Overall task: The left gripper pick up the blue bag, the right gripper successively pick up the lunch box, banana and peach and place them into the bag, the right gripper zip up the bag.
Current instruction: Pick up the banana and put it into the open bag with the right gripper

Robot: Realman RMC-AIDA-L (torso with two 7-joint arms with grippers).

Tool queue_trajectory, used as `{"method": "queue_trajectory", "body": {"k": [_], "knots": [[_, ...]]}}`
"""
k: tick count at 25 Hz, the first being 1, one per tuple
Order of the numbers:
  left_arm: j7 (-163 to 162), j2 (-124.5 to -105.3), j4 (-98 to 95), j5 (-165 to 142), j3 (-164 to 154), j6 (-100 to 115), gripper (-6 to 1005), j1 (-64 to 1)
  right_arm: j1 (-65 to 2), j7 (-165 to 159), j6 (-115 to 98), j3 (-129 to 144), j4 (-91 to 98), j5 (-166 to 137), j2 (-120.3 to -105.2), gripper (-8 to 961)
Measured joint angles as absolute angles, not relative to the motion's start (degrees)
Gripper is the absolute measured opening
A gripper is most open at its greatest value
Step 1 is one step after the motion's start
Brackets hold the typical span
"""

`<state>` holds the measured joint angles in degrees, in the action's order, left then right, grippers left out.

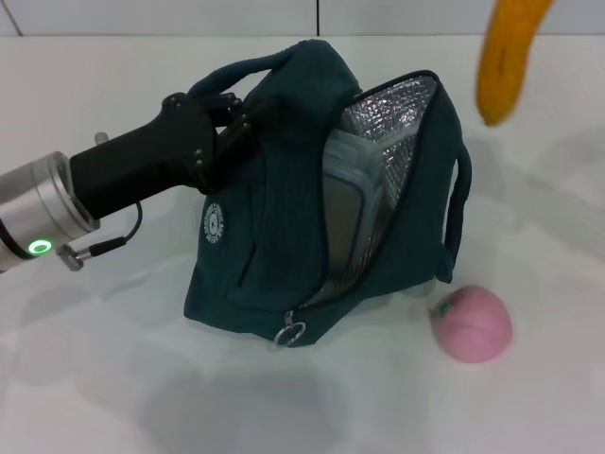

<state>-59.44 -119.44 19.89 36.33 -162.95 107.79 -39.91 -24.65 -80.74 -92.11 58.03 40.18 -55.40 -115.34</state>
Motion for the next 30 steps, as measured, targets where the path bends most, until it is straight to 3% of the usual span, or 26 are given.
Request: {"method": "queue_trajectory", "body": {"k": [9,16,30], "knots": [[-59.3,-119.42,19.1,36.3,-162.9,107.5,54,-40.2,-36.8,-88.1,-97.0,60.8,16.7,-53.3,-115.39,458],[-59.3,-119.38,19.1,36.3,-162.9,107.5,54,-40.0,-37.0,-92.0,-95.8,68.1,14.3,-53.3,-116.11,492],[-59.2,-119.35,19.1,36.3,-162.9,107.4,54,-40.1,-36.8,-86.0,-88.8,78.8,17.5,-53.2,-116.04,561]]}}
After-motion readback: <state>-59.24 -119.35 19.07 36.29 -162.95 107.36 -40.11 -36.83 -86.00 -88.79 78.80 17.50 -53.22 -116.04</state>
